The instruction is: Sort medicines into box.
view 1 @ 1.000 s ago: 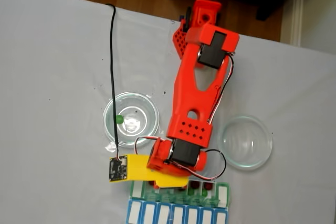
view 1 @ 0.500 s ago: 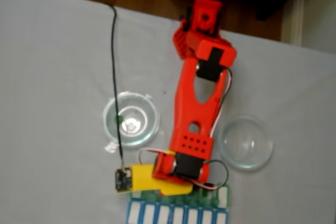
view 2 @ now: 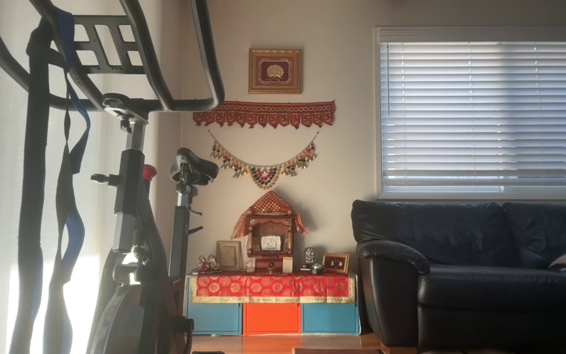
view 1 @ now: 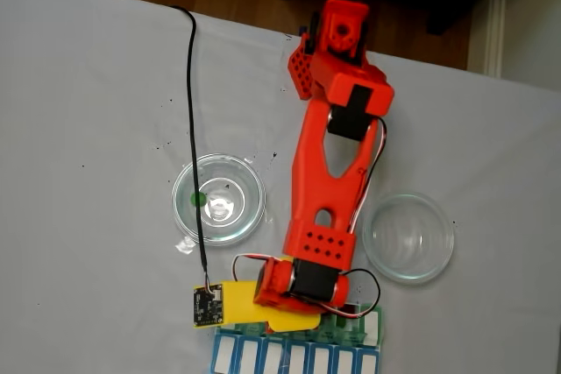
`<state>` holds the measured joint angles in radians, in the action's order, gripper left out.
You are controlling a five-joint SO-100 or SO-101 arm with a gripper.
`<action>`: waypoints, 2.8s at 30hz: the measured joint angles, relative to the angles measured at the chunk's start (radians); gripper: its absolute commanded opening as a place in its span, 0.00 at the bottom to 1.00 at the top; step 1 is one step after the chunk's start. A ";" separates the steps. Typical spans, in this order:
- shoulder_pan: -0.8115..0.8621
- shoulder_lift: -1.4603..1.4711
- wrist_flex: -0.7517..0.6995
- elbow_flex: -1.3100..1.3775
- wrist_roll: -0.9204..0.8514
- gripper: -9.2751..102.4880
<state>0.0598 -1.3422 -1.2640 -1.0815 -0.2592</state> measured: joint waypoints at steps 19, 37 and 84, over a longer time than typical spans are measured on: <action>0.008 -0.017 0.011 -0.029 0.037 0.10; 0.023 -0.015 -0.158 0.137 0.028 0.10; -0.009 -0.117 0.184 -0.189 0.086 0.25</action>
<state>0.0506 -1.4588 -1.0799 -1.2701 -0.1733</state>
